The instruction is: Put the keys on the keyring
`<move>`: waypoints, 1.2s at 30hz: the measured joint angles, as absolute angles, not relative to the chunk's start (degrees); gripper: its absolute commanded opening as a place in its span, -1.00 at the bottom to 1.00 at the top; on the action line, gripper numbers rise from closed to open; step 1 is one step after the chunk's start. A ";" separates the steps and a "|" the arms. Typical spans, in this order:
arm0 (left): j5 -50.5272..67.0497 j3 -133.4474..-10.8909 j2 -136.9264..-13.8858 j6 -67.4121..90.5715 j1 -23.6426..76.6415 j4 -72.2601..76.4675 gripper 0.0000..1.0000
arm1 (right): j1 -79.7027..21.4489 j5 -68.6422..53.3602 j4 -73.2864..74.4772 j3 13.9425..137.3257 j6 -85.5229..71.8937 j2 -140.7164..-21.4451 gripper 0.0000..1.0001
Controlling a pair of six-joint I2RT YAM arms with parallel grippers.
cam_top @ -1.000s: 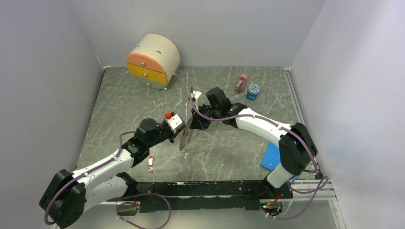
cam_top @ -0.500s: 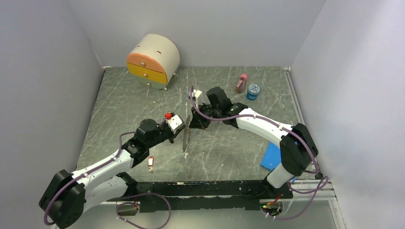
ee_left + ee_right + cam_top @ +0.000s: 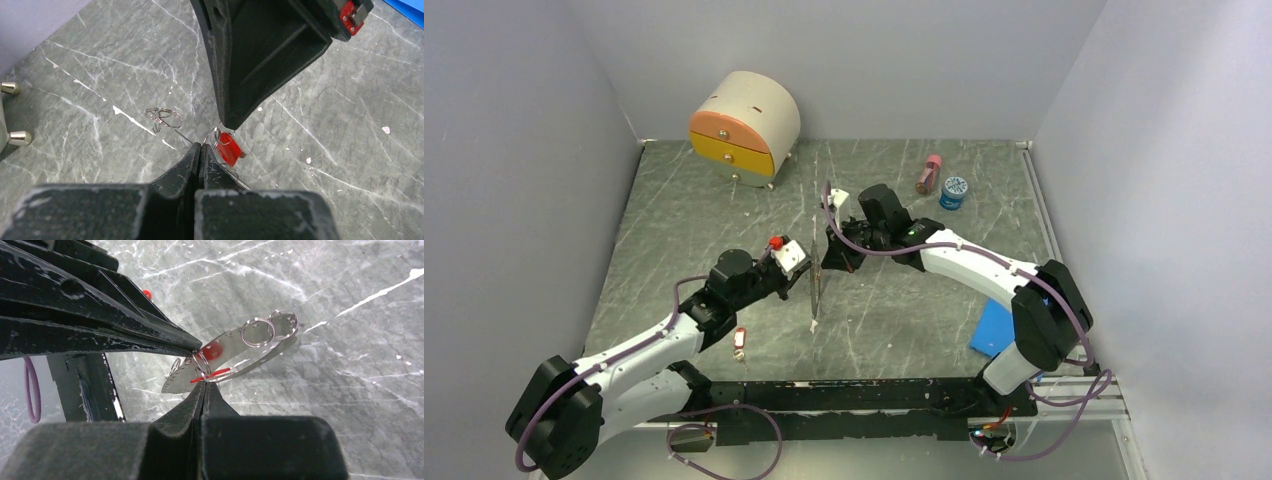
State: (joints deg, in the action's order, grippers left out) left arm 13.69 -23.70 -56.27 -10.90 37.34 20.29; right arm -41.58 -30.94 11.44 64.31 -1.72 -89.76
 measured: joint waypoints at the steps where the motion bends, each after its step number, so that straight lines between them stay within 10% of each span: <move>1: 13.65 -23.70 -56.27 -10.90 37.34 20.27 -0.95 | -41.58 -30.92 11.33 63.92 -1.69 -89.76 -1.00; 36: 12.10 -23.05 -56.27 -6.90 37.60 21.58 -0.95 | -42.22 -22.83 11.03 62.81 -2.57 -91.64 -1.00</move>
